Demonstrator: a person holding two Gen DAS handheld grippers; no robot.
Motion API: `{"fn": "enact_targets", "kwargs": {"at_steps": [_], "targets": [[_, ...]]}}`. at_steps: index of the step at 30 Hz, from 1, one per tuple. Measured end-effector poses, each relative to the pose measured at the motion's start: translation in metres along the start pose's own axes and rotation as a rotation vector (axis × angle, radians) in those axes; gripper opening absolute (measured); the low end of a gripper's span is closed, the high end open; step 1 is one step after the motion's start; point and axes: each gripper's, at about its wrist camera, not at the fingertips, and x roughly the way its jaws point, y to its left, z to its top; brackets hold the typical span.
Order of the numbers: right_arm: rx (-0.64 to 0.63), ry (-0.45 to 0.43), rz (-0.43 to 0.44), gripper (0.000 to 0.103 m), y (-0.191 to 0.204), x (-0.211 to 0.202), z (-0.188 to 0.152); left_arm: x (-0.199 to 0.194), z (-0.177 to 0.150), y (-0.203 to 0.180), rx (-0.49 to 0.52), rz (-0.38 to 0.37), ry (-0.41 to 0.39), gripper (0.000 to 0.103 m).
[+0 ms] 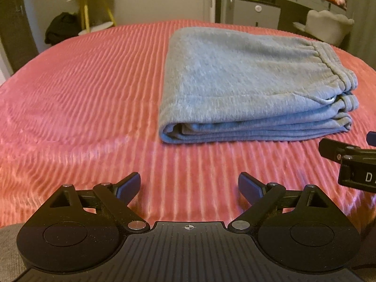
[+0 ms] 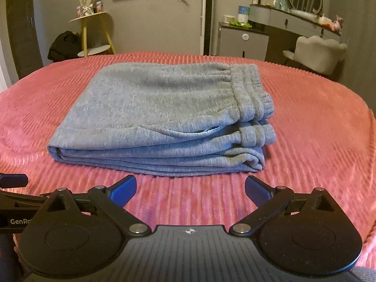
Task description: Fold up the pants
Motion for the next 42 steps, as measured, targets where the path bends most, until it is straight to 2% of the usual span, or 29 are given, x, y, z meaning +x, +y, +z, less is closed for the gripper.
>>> {"fn": "enact_targets", "kwargs": {"at_steps": [16,42], "targets": [[-0.005,0.005,0.010,0.099,0.0013,0.0009,-0.0004,0.0041,-0.0006,-0.0054,0.033,0.006,0.002,0.094],[-0.005,0.006,0.010,0.099,0.0006,0.0011,-0.0002,0.0053,0.0007,-0.0049,0.033,-0.004,0.006,0.094]]}}
